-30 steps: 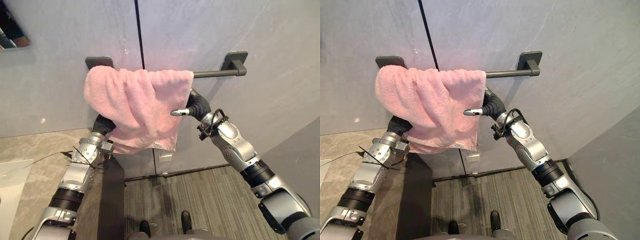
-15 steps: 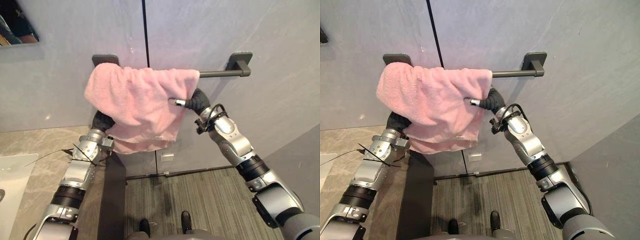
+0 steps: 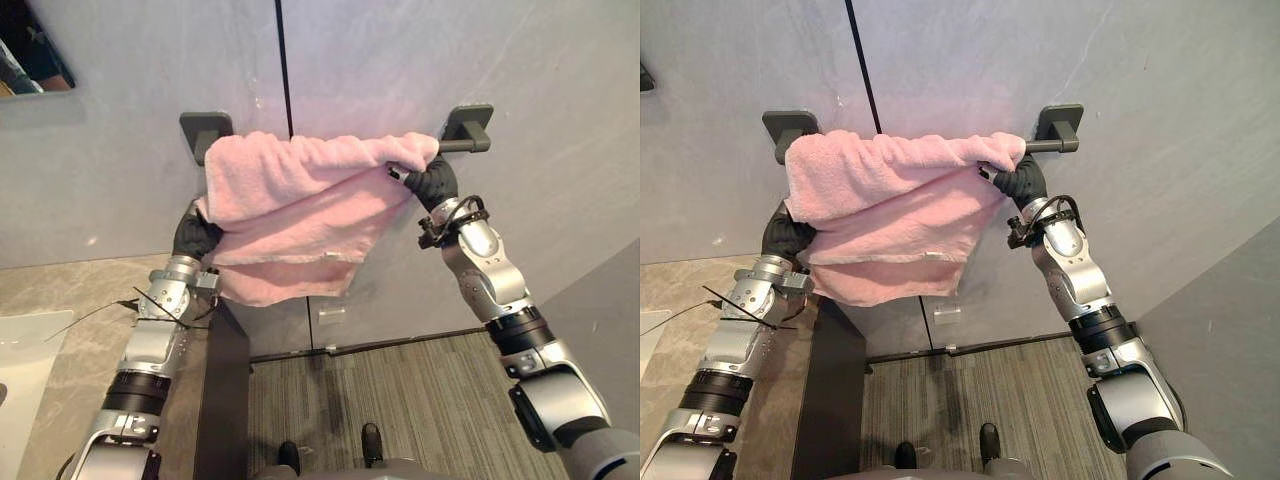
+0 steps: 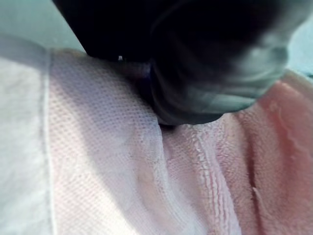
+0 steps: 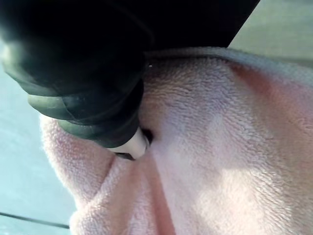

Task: Organize washtable

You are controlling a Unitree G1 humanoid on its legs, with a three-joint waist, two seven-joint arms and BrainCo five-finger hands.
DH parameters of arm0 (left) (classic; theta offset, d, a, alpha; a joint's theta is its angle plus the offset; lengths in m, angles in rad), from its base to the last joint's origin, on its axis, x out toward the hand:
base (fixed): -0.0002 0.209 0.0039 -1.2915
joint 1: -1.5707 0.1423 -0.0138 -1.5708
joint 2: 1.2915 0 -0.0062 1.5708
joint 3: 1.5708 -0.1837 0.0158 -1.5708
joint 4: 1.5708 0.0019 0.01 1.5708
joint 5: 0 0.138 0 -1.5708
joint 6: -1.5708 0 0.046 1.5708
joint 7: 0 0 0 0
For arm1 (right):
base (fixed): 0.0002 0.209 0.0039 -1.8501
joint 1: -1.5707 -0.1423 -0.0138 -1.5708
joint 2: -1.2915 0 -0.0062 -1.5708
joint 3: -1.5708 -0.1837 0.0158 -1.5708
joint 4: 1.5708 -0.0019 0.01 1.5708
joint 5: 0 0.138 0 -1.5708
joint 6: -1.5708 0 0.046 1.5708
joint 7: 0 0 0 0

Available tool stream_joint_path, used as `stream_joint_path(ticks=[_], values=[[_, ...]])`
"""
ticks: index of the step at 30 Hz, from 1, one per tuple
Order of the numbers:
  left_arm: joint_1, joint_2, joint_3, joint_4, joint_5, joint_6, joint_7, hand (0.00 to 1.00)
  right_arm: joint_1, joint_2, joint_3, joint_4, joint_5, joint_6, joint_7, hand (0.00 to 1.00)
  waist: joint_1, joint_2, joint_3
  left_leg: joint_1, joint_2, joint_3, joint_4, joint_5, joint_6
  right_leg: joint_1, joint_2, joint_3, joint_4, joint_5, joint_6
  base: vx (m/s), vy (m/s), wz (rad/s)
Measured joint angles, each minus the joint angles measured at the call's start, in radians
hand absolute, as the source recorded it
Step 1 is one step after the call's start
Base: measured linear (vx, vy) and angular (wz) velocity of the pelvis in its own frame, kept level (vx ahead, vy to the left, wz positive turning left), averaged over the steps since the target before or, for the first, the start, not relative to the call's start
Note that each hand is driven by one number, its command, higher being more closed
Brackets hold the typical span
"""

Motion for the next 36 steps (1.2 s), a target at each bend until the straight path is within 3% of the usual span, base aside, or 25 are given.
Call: stream_joint_path(ticks=[5,15,22,23,24,25,36], values=[[0.008,-0.005,0.0,-0.005,0.001,0.0,0.0,1.0,0.027,0.001,-0.011,-0.002,-0.002,0.0,0.007,1.0,-0.01,0.003,-0.002,0.001,0.0,0.0,0.0,0.0,0.0,0.001,0.0,0.0,0.0,0.0,0.0,0.0,0.0,0.0],[0.092,-0.127,-0.011,-0.007,0.001,0.021,-0.019,1.0,0.11,0.007,-0.025,-0.003,-0.022,0.003,0.006,1.0,-0.013,0.009,-0.005,0.001,0.0,0.0,0.0,0.0,0.0,0.001,0.0,-0.002,0.0,0.0,0.0,0.0,0.0,0.0],[0.108,-0.158,-0.062,0.044,0.012,0.035,-0.02,1.0,0.116,0.021,-0.028,0.005,-0.022,0.005,0.001,1.0,-0.017,0.009,-0.005,0.002,0.0,-0.001,-0.002,0.0,0.0,0.002,-0.001,-0.003,0.0,0.0,0.001,0.0,0.0,0.0],[0.108,-0.158,-0.067,0.044,0.013,0.038,-0.02,0.0,0.116,0.022,-0.028,0.006,-0.022,0.005,0.0,1.0,-0.02,0.009,-0.005,0.003,0.0,-0.001,-0.002,0.0,0.0,0.002,-0.001,-0.003,0.0,0.0,0.001,0.0,0.0,0.0],[0.108,-0.158,-0.076,0.044,0.016,0.041,-0.02,0.0,0.116,0.025,-0.028,0.006,-0.023,0.005,0.0,1.0,-0.022,0.009,-0.005,0.003,0.0,0.0,-0.002,0.0,0.0,0.003,-0.001,-0.003,0.0,0.0,0.001,0.0,0.0,0.0],[0.108,-0.158,-0.082,0.047,0.021,0.041,-0.021,0.0,0.116,0.027,-0.028,0.006,-0.024,0.005,-0.001,0.0,-0.024,0.009,-0.006,0.003,0.0,0.0,-0.002,0.0,0.0,0.003,-0.001,-0.003,0.0,0.0,0.001,0.0,0.0,0.0],[0.113,-0.157,-0.073,0.091,0.023,0.048,-0.019,0.0,0.116,0.012,-0.036,0.007,-0.032,0.011,-0.003,0.0,-0.038,0.009,-0.008,0.01,0.001,0.002,-0.002,0.0,0.0,0.009,0.0,-0.003,0.0,0.0,0.0,0.0,0.0,0.0]])
